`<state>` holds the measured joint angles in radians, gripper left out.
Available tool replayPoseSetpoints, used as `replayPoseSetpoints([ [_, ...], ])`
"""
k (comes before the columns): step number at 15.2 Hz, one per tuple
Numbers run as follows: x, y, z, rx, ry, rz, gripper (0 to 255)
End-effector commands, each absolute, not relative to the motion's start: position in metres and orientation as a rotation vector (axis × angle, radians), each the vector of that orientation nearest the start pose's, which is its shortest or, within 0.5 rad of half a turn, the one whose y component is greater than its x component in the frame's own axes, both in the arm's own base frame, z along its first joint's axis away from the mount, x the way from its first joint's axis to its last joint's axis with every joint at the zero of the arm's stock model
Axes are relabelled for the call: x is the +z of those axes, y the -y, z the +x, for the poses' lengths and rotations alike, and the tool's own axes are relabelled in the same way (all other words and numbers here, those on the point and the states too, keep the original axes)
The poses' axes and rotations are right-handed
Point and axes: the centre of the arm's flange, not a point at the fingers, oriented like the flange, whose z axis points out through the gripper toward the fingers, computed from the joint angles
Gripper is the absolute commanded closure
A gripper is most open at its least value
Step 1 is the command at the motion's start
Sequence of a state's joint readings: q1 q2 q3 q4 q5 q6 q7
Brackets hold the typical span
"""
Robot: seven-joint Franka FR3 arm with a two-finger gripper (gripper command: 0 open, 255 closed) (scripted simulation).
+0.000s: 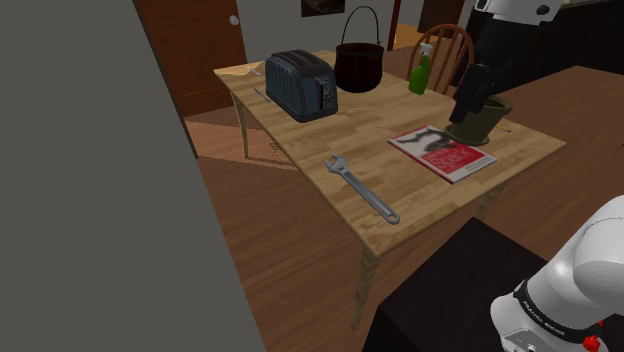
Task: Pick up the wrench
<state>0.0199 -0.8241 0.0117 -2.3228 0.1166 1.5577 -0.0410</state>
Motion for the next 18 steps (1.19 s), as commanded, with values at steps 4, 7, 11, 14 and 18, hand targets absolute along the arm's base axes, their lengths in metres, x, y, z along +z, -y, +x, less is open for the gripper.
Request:
replayPoseSetpoints([
  [4,0.586,-0.032,0.317,-0.098,0.080,-3.038,0],
  [7,0.555,-0.041,0.340,-0.105,0.046,-3.046,0],
  [11,0.514,-0.051,0.370,-0.115,0.002,-3.055,0],
  [14,0.483,-0.057,0.393,-0.123,-0.031,-3.061,0],
  [18,0.442,-0.065,0.425,-0.133,-0.076,-3.069,0],
])
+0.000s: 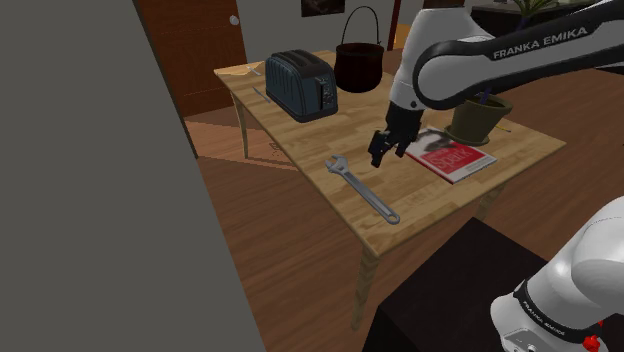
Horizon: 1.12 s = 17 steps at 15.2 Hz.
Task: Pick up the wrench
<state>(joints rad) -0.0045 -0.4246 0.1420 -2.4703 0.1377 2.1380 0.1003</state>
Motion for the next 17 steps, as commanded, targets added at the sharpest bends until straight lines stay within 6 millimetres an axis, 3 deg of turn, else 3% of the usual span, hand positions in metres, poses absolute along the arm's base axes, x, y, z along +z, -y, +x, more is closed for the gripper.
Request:
replayPoseSetpoints([
  [1,0.432,-0.067,0.433,-0.136,-0.087,-3.071,0],
  [9,0.353,-0.078,0.494,-0.155,-0.174,-3.084,0],
  [17,0.313,-0.078,0.494,-0.155,-0.174,-3.084,0],
])
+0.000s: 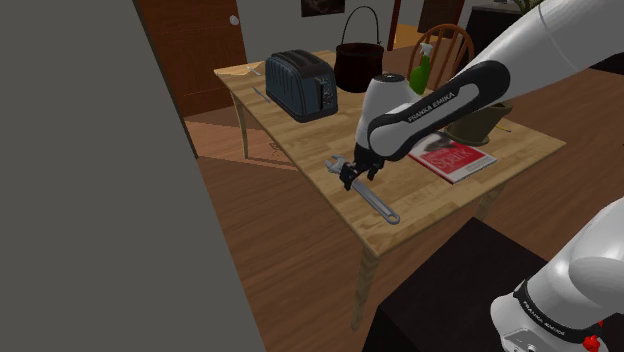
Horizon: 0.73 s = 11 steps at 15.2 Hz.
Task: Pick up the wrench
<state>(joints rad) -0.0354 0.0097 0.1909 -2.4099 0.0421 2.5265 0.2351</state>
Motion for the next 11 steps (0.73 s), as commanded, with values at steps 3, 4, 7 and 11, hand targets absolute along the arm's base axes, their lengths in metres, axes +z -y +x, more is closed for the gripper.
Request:
replayPoseSetpoints([
  [3,0.3134,-0.0778,0.4942,-0.155,-0.174,-3.084,255],
  [4,0.3135,-0.0779,0.4942,-0.155,-0.174,-3.084,255],
  [7,0.3131,-0.0779,0.4942,-0.155,-0.174,-3.084,255],
  [11,0.3129,-0.0780,0.4945,-0.155,-0.174,-3.084,255],
])
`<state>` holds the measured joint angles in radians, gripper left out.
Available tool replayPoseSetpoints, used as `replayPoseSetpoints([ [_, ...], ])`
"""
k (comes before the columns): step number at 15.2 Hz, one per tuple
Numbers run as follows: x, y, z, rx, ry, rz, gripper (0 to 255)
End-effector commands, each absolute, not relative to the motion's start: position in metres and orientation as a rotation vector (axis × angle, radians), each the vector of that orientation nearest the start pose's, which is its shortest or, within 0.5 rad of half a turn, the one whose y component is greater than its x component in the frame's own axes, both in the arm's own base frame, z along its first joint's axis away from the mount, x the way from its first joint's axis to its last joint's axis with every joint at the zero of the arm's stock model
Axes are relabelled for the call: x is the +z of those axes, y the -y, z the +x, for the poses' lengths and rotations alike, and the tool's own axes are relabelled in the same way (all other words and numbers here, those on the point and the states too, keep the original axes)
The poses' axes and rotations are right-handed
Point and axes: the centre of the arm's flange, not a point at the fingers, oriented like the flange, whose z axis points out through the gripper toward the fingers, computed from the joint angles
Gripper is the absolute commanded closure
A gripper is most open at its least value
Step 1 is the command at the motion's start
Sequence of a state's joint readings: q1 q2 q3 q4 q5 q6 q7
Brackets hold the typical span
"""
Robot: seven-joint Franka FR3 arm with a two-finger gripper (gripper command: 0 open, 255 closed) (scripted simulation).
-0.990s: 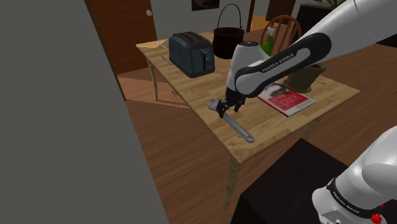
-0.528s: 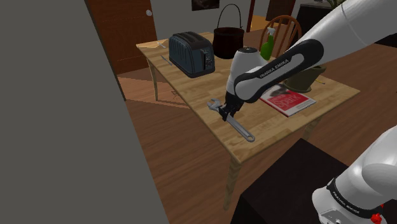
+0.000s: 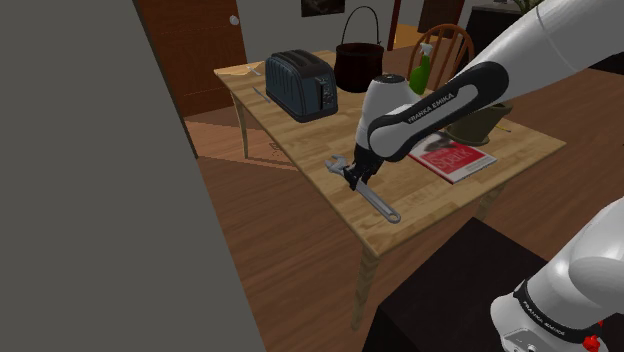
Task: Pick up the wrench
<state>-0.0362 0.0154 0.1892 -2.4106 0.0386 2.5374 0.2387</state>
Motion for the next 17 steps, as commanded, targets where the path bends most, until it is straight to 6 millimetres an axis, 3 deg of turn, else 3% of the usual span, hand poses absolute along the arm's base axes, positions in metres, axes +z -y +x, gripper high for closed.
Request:
replayPoseSetpoints([
  [1,0.318,-0.078,0.494,-0.155,-0.174,-3.084,255],
  [15,0.392,-0.078,0.494,-0.155,-0.174,-3.084,255],
  [17,0.393,-0.078,0.494,-0.155,-0.174,-3.084,255],
])
